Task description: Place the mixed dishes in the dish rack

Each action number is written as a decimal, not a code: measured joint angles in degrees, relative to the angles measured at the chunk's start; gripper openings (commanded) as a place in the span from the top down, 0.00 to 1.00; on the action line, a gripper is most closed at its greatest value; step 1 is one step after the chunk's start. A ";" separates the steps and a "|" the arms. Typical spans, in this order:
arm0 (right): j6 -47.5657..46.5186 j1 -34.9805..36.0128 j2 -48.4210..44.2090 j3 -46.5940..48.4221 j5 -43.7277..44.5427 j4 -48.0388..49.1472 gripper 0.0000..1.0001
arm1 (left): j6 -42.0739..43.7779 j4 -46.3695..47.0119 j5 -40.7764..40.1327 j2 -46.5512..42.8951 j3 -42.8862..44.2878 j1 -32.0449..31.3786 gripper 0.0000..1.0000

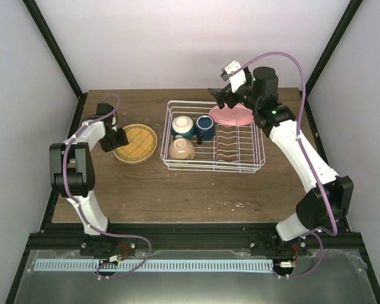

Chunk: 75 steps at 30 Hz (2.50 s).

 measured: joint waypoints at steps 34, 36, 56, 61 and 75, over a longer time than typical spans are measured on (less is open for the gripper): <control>-1.09 0.00 2.91 0.04 0.92 -1.03 0.00 | 0.22 2.82 -1.01 2.10 0.74 0.04 1.00; -1.09 0.02 3.06 0.04 0.92 -1.07 0.00 | 0.22 2.58 -1.03 2.03 0.74 0.00 1.00; -1.01 0.07 3.76 0.04 0.85 -2.58 0.00 | 0.04 2.27 9.86 -0.92 -1.01 2.89 1.00; -0.61 0.07 3.91 0.04 0.79 -3.10 0.00 | -0.20 3.50 14.23 -2.34 -3.04 5.62 1.00; 0.02 0.44 5.40 1.75 -0.46 -4.33 0.00 | -2.05 10.05 26.53 -6.03 -11.58 13.22 1.00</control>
